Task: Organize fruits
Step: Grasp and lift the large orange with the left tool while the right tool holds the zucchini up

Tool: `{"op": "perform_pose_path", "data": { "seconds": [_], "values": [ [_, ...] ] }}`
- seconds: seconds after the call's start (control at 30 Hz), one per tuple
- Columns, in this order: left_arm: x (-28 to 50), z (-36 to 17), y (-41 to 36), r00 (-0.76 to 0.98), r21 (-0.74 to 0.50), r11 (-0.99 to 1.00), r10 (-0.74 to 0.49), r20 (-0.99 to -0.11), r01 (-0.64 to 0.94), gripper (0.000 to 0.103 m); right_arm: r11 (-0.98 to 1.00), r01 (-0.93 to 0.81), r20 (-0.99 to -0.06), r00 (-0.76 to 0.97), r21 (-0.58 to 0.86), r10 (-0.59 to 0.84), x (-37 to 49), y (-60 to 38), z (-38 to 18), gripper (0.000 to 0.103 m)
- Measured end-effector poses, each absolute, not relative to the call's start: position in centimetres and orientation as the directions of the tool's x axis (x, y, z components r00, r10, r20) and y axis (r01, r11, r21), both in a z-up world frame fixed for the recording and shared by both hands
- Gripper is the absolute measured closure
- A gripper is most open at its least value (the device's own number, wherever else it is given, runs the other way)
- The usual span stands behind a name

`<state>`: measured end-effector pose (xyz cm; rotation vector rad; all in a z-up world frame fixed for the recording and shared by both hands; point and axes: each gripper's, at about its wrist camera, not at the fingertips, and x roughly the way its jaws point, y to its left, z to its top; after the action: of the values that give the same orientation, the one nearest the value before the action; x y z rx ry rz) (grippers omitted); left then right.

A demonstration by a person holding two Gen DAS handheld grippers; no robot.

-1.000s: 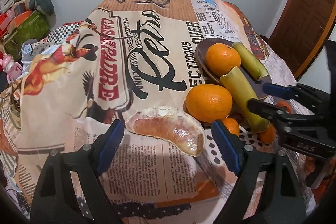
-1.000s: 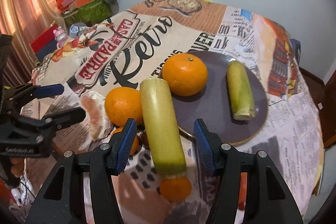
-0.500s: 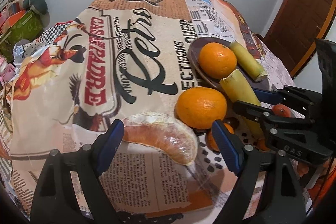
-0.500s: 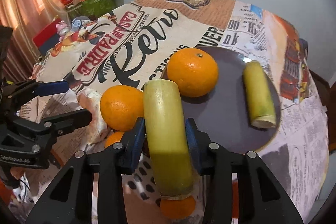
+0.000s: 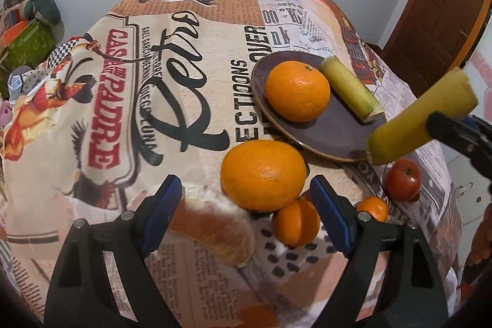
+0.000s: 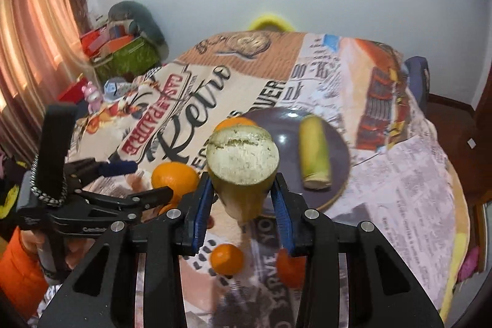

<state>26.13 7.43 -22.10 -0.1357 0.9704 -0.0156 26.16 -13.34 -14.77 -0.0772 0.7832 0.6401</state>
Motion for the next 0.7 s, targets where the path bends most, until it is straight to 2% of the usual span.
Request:
{"op": "perform_pose_path", "data": {
  "seconds": [0.13, 0.27, 0.7],
  "values": [
    [26.8, -22.7, 6.9, 0.560, -0.107, 0.993, -0.060, -0.827, -0.053, 0.021, 0.819, -0.547, -0.671, 0.544, 0.172, 0.504, 26.2, -14.6, -14.5, 0.068],
    [27.2, -23.0, 6.7, 0.549, -0.165, 0.986, -0.124, -0.826, -0.025, 0.039, 0.831, -0.528, -0.670, 0.556, 0.172, 0.492, 26.3, -15.6, -14.4, 0.068],
    [26.5, -21.1, 6.1, 0.564, -0.147, 0.989, -0.105, -0.819, -0.030, 0.042, 0.846, -0.507, -0.658, 0.581, 0.168, 0.479, 26.4, -17.4, -13.4, 0.068]
  ]
}}
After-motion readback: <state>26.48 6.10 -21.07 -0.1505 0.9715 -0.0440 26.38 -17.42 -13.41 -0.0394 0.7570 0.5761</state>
